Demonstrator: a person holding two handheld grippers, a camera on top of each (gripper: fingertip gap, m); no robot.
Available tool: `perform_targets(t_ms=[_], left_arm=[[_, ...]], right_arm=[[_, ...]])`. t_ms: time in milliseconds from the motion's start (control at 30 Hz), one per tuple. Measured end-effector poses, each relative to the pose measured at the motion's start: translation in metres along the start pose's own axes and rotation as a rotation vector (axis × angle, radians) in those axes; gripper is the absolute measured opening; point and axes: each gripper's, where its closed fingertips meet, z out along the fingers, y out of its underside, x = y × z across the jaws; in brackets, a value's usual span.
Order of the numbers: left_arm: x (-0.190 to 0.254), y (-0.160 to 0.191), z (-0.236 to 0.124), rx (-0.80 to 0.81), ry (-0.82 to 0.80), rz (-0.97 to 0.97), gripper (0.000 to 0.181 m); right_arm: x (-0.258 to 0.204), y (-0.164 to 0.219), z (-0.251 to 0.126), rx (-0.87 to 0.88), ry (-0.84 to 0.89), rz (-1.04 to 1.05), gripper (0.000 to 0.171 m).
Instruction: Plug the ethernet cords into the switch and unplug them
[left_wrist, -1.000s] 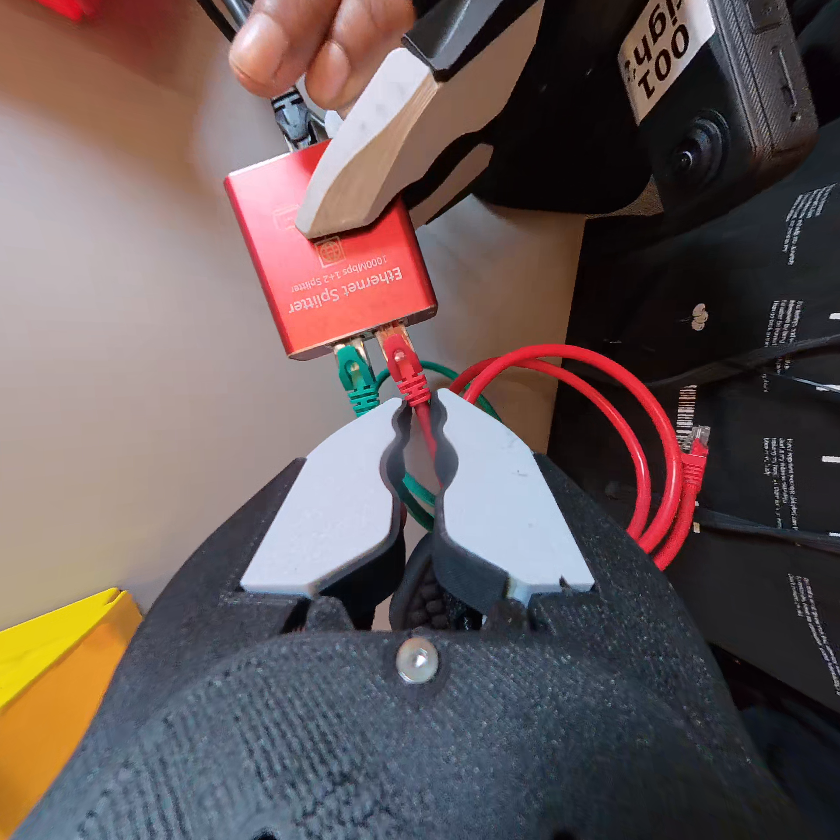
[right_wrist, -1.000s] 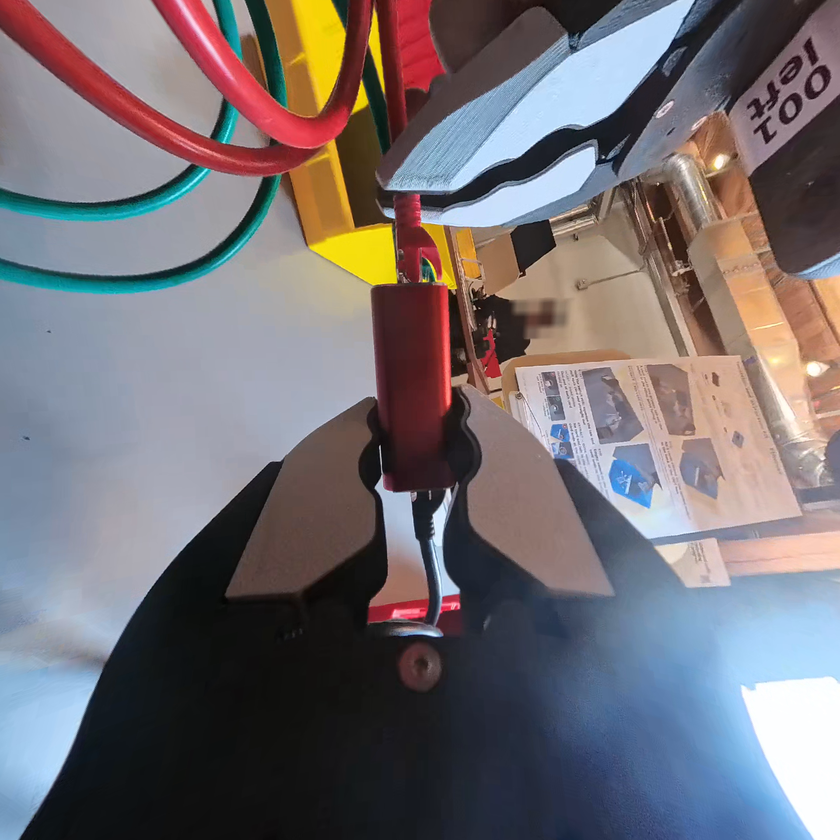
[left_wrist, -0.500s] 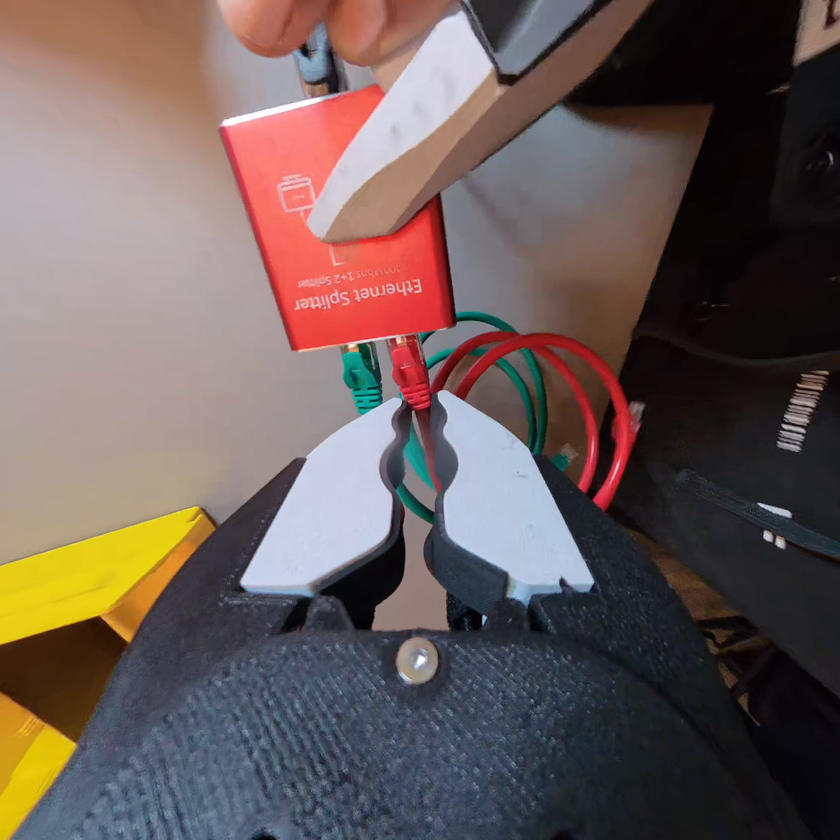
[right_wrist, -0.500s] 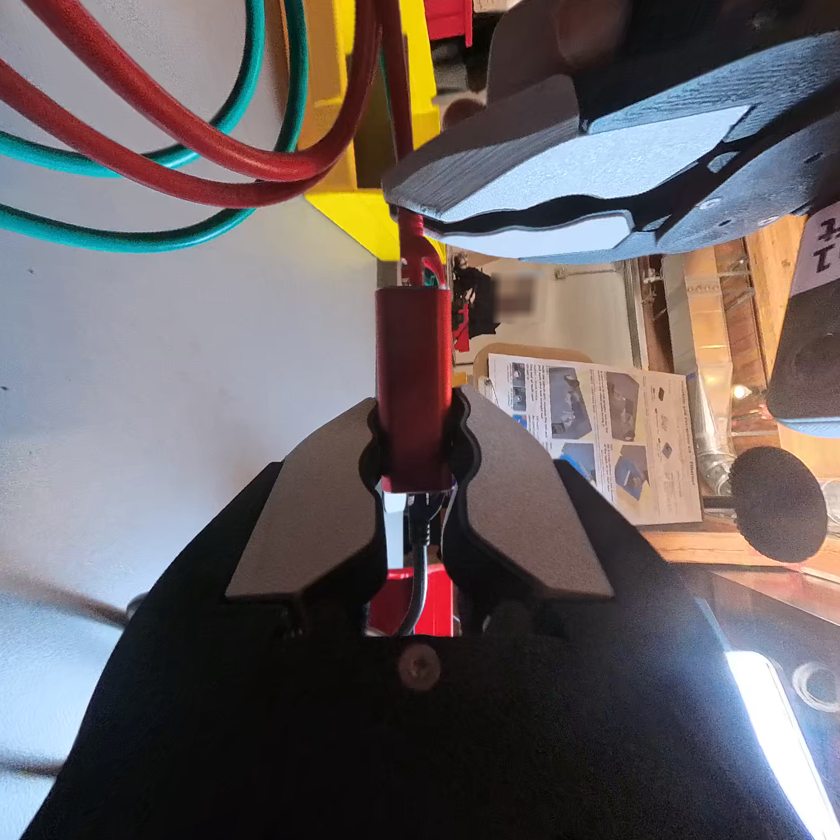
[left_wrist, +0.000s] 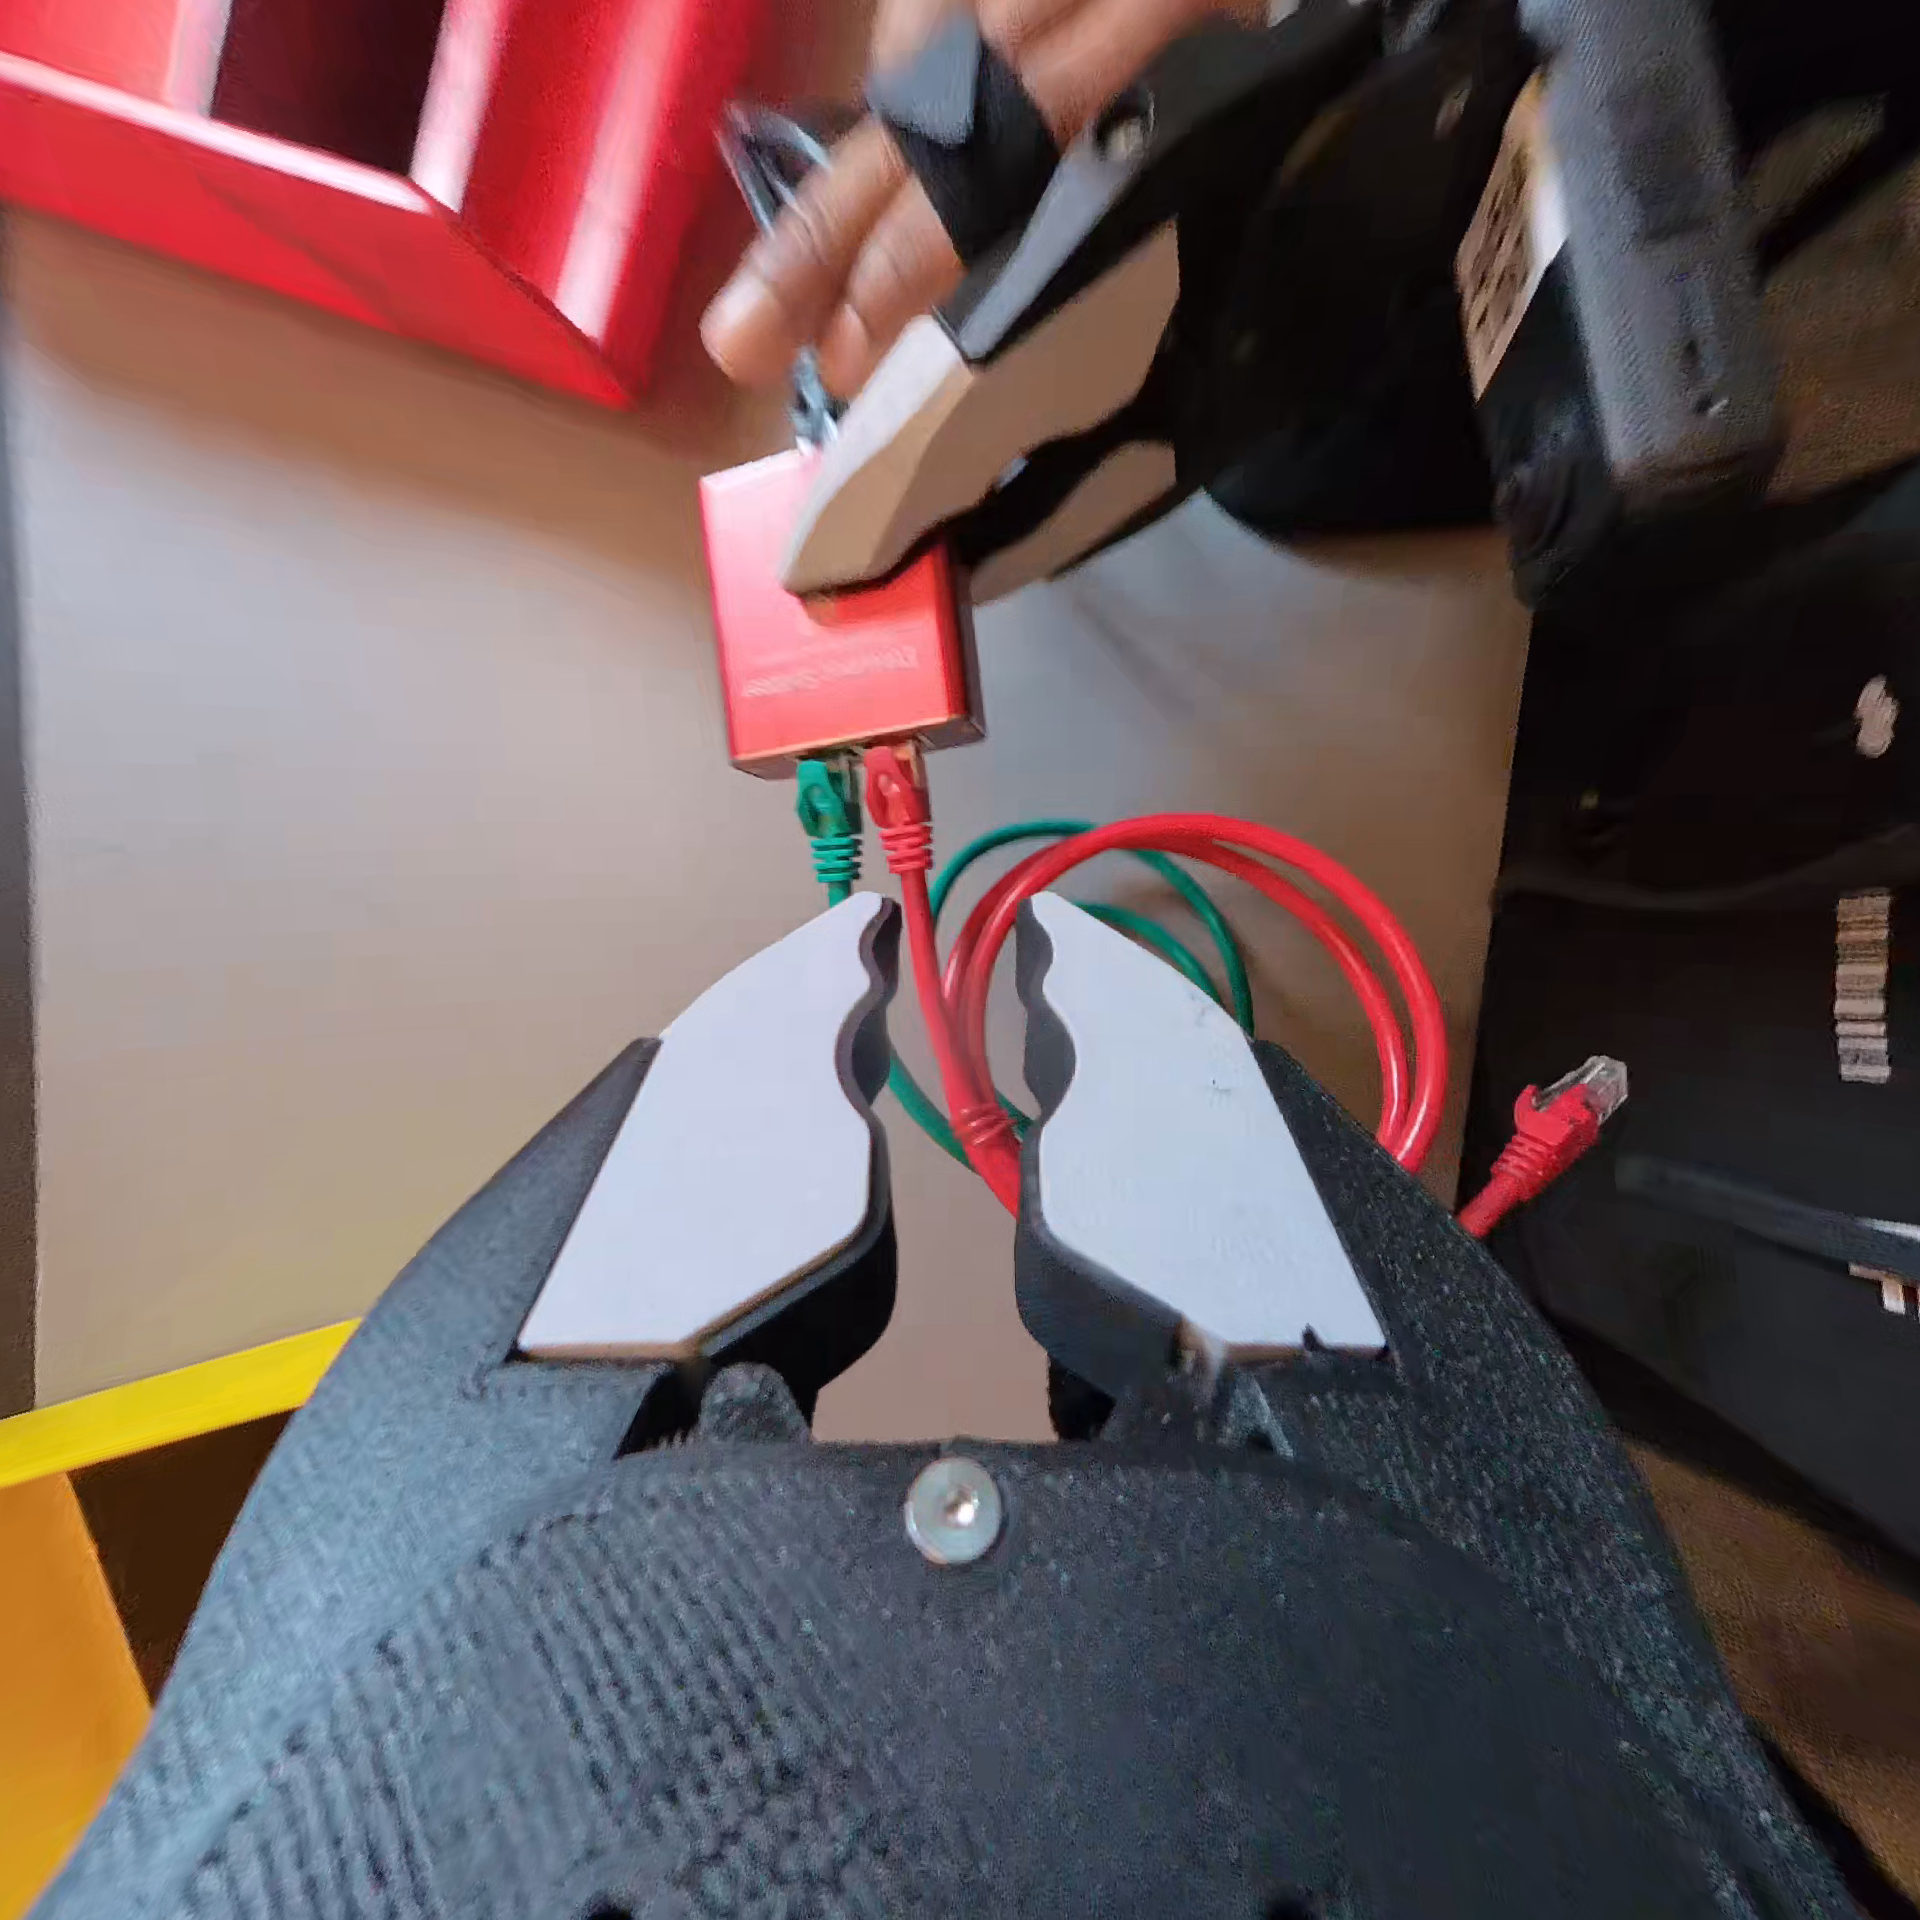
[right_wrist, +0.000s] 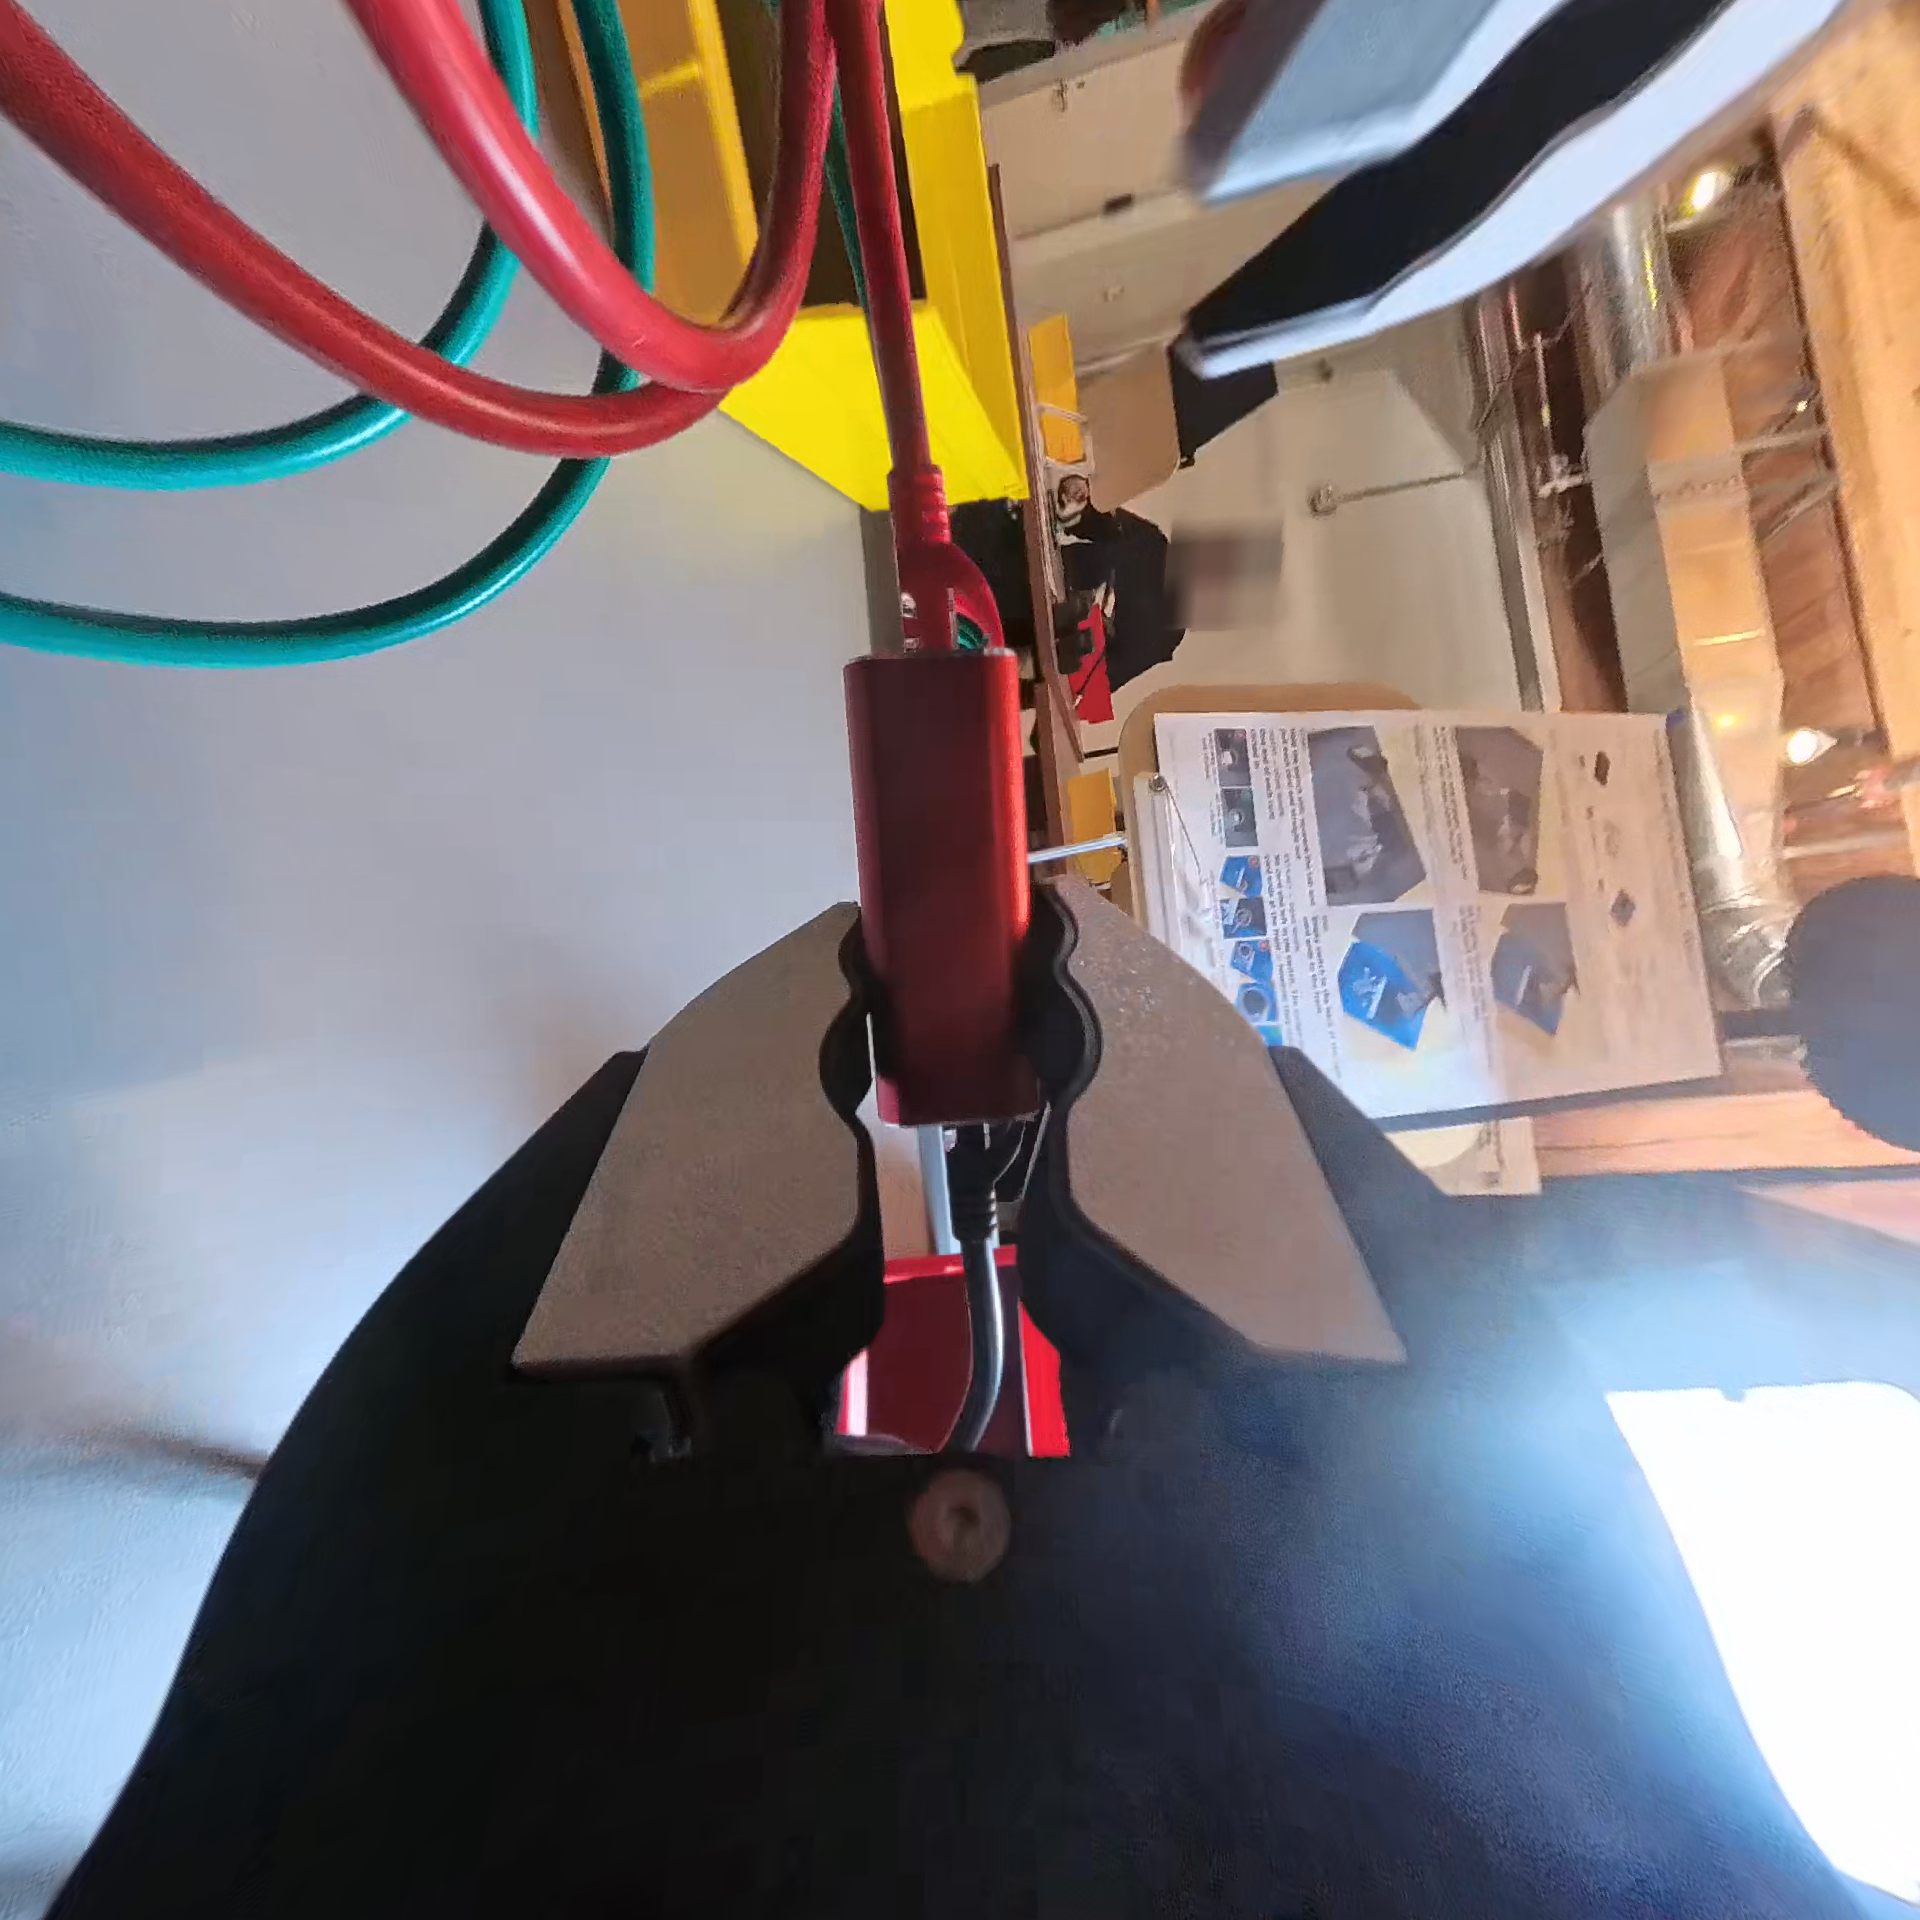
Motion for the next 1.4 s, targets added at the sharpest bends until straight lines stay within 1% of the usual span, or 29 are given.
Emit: perform_targets(t_ms=[33,100,133,167,233,300,367,433,500,600,667,700,733,767,833,933,1033,1133,1233,1367,1400], left_arm=[[-0.005,-0.002,-0.009,0.067,-0.023,-0.011,0.024],[-0.021,0.001,-0.024,0.201,-0.093,-0.023,0.027],[-0.034,0.006,-0.031,0.269,-0.134,-0.054,0.027],[-0.045,0.011,-0.037,0.345,-0.154,-0.095,0.027],[-0.064,0.022,-0.044,0.516,-0.157,-0.183,0.026],[-0.074,0.034,-0.04,0.648,-0.121,-0.247,0.026],[-0.073,0.039,-0.026,0.731,-0.073,-0.234,0.03],[-0.065,0.034,-0.009,0.78,-0.039,-0.179,0.04],[-0.053,0.019,0.0,0.863,-0.006,-0.123,0.054],[-0.033,-0.005,-0.004,0.997,0.062,-0.064,0.055],[-0.027,-0.011,-0.004,1.034,0.063,-0.058,0.047],[-0.023,-0.01,-0.006,1.046,0.07,-0.042,0.036],[-0.024,-0.008,-0.007,1.065,0.053,-0.063,0.028],[-0.026,-0.006,-0.005,1.054,0.045,-0.085,0.026],[-0.026,0.0,-0.001,1.033,0.087,-0.15,0.026],[-0.027,0.003,0.003,1.06,0.175,-0.268,0.025],[-0.026,0.001,0.0,1.135,0.278,-0.368,0.025],[-0.026,-0.003,-0.003,1.187,0.31,-0.402,0.024],[-0.023,-0.008,-0.006,1.212,0.33,-0.406,0.023],[-0.021,-0.009,-0.007,1.221,0.333,-0.408,0.024],[-0.022,-0.008,-0.008,1.221,0.323,-0.406,0.024]], right_arm=[[0.001,0.001,0.001,0.003,0.004,0.022,0.026],[0.003,0.001,0.002,0.011,0.011,0.063,0.026],[0.004,0.001,0.001,0.02,0.011,0.09,0.028],[0.006,0.0,0.0,0.035,0.008,0.127,0.026],[0.012,-0.001,-0.002,0.063,0.006,0.202,0.027],[0.02,-0.005,-0.003,0.109,-0.011,0.334,0.029],[0.031,-0.016,-0.005,0.199,-0.036,0.491,0.029],[0.043,-0.029,-0.005,0.31,-0.076,0.649,0.028],[0.051,-0.044,-0.004,0.422,-0.137,0.799,0.029],[0.056,-0.064,0.002,0.578,-0.242,1.028,0.029],[0.05,-0.072,0.009,0.616,-0.318,1.152,0.028],[0.048,-0.072,0.011,0.619,-0.342,1.211,0.028],[0.045,-0.071,0.013,0.615,-0.377,1.265,0.028],[0.04,-0.07,0.015,0.603,-0.425,1.314,0.028],[0.033,-0.07,0.017,0.57,-0.493,1.388,0.028],[0.028,-0.071,0.021,0.506,-0.521,1.457,0.028],[0.027,-0.069,0.02,0.475,-0.534,1.496,0.035],[0.022,-0.068,0.017,0.481,-0.527,1.551,0.038],[0.011,-0.071,0.014,0.515,-0.551,1.658,0.042],[0.009,-0.075,0.013,0.535,-0.567,1.714,0.041],[0.01,-0.075,0.013,0.544,-0.576,1.716,0.036]])
